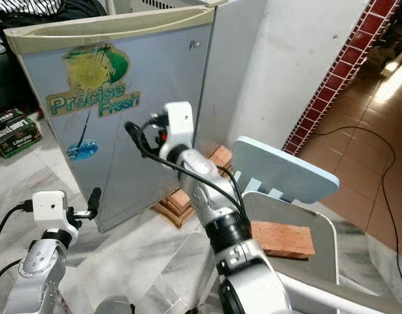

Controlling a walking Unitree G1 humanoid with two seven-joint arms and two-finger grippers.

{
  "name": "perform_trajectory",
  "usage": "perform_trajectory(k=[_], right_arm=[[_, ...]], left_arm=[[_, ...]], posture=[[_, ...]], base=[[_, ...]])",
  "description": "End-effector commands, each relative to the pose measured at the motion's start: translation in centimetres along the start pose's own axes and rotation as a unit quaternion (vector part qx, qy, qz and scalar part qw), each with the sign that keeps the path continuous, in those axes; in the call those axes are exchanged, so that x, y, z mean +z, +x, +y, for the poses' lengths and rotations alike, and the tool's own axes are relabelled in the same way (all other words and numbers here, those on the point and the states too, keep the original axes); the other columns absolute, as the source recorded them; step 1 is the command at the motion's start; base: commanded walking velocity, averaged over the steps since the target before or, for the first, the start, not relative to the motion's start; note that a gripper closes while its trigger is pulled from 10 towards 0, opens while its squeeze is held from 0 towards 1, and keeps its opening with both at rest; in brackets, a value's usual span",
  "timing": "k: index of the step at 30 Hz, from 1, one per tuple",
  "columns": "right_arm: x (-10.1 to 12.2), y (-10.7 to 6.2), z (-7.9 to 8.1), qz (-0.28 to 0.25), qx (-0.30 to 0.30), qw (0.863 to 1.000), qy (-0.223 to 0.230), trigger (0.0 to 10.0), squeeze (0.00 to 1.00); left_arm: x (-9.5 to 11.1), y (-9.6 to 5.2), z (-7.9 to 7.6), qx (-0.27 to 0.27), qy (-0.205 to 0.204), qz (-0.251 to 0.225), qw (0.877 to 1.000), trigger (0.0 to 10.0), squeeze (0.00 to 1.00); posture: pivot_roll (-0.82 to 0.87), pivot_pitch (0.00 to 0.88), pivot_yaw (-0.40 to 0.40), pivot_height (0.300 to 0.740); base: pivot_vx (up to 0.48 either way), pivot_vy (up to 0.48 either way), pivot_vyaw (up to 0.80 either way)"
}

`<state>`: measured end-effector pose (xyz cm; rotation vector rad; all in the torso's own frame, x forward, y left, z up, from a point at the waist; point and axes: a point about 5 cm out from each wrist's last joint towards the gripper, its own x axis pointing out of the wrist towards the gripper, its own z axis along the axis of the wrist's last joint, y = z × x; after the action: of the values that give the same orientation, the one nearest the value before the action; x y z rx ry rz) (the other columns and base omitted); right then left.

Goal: Restocking fridge

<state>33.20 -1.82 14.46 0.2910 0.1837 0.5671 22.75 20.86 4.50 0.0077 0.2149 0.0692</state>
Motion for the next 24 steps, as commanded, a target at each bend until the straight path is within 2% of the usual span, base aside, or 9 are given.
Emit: perform_trajectory(k=[1,5,6,9,11,15,18,23,24], right_arm=[[0.7,-0.1,-0.5,-0.012,-0.015,1.0,0.005,10.0,0.0],[0.5,0.2,-1.2,-0.012,-0.055,0.998,-0.005,10.0,0.0],[0.4,0.3,-2.1,-0.01,-0.096,0.995,-0.018,10.0,0.0],[0.5,0.2,-3.5,-0.009,-0.141,0.989,-0.032,10.0,0.0],[0.6,0.1,-3.9,-0.011,-0.151,0.988,-0.036,10.0,0.0],[1.3,-0.4,-5.9,-0.018,-0.192,0.98,-0.045,10.0,0.0],[1.4,-0.5,-6.3,-0.019,-0.199,0.979,-0.051,10.0,0.0],[2.1,-1.2,-8.6,-0.032,-0.251,0.965,-0.075,10.0,0.0],[2.1,-1.2,-8.6,-0.032,-0.251,0.965,-0.075,10.0,0.0]], left_arm=[[0.0,0.1,-0.2,-0.001,-0.002,0.005,1.0,10.0,0.0],[-0.1,0.1,-0.2,0.001,0.002,0.01,1.0,10.0,0.0],[-0.2,0.1,-0.1,0.007,0.004,0.014,1.0,10.0,0.0],[-0.3,0.2,0.2,0.021,0.008,0.021,1.0,10.0,0.0],[-0.4,0.2,0.2,0.026,0.01,0.023,0.999,10.0,0.0],[-0.7,0.2,0.8,0.053,0.01,0.04,0.998,10.0,0.0],[-0.8,0.2,0.8,0.052,0.009,0.044,0.998,10.0,0.0],[-1.3,0.3,0.8,0.05,0.0,0.071,0.996,10.0,0.0],[-1.3,0.3,0.8,0.05,0.0,0.071,0.996,10.0,0.0]], posture=[[0.2,0.0,-0.081,0.74],[0.2,0.0,-0.082,0.74],[0.2,0.0,-0.086,0.74],[0.2,0.0,-0.086,0.74],[0.21,0.0,-0.087,0.74],[0.21,0.0,-0.085,0.74],[0.21,0.0,-0.085,0.74],[0.21,0.0,-0.082,0.74],[0.21,0.0,-0.082,0.74]], base=[[0.0,0.0,0.0],[0.0,0.0,0.0],[0.0,0.0,0.0],[0.0,0.0,0.0],[0.0,0.0,0.0],[0.0,0.0,0.0],[0.0,0.0,0.0],[0.0,0.0,0.0],[0.0,0.0,0.0]])
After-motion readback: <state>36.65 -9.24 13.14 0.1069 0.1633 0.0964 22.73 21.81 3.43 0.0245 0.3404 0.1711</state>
